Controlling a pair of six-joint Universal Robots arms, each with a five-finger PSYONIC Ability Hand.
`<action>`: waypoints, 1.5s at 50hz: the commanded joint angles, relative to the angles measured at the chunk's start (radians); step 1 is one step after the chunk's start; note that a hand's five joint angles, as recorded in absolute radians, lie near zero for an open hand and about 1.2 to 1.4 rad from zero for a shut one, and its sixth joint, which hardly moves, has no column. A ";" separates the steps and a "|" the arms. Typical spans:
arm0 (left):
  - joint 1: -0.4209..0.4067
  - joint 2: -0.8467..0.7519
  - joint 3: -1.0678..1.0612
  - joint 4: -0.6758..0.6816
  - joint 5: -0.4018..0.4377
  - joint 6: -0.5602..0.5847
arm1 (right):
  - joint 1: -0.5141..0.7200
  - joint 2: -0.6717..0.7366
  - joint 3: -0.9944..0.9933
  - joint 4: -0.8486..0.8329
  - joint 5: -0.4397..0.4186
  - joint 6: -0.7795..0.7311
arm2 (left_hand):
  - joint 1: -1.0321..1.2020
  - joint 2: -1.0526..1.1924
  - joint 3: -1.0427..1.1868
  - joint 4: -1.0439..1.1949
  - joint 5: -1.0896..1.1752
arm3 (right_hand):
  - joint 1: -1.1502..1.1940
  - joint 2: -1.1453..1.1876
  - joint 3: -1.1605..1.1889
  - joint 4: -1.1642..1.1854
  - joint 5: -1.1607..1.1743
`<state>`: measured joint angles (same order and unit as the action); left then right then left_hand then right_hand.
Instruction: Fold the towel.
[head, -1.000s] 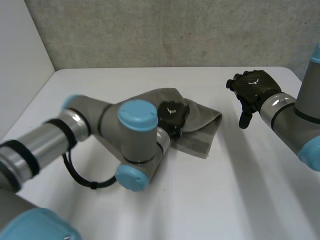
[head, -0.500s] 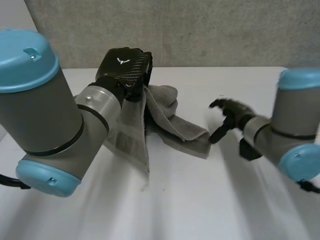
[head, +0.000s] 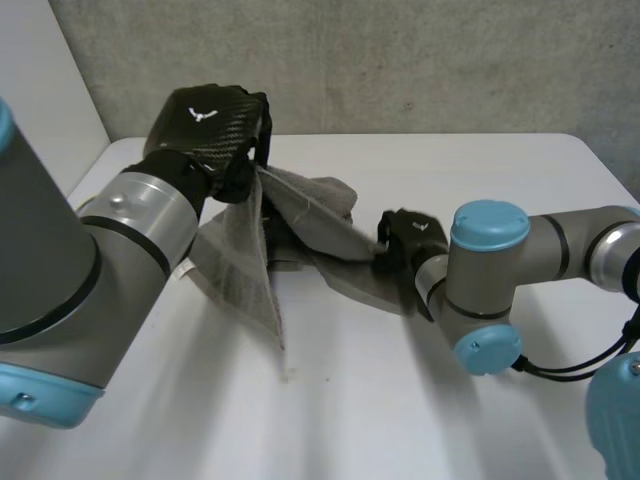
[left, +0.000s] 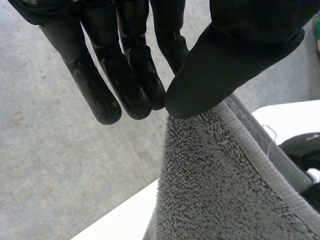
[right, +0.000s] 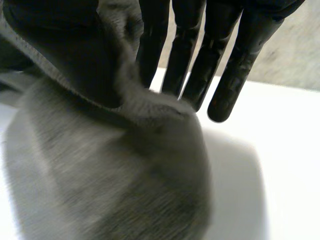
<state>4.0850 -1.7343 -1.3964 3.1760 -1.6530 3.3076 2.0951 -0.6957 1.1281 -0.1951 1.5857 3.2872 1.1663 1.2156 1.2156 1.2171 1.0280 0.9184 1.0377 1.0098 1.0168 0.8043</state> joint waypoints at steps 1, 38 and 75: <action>0.043 0.033 -0.015 0.016 0.001 0.000 | -0.012 -0.270 0.146 -0.179 0.031 -0.023 | 0.230 0.181 0.181 0.179 0.194 | 0.478 0.359 0.386 0.379 0.417; 0.164 -0.297 -0.199 0.167 0.099 -0.033 | -0.043 -0.343 0.058 0.338 -0.063 -0.690 | -0.457 -0.506 -0.506 -0.508 -0.493 | 0.478 0.359 0.386 0.379 0.417; 0.064 -0.238 -0.270 0.013 -0.099 -0.502 | -0.053 -0.366 0.182 0.255 0.040 -0.686 | -0.885 -0.935 -0.935 -0.936 -0.922 | 0.478 0.359 0.386 0.379 0.417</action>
<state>4.1506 -1.9284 -1.6696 3.2015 -1.7403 2.7919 2.0458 -1.0400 1.2874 0.0594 1.6276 2.6015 0.2227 0.2253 0.2239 0.2250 0.0461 0.9493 1.1679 1.1840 1.1901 0.9744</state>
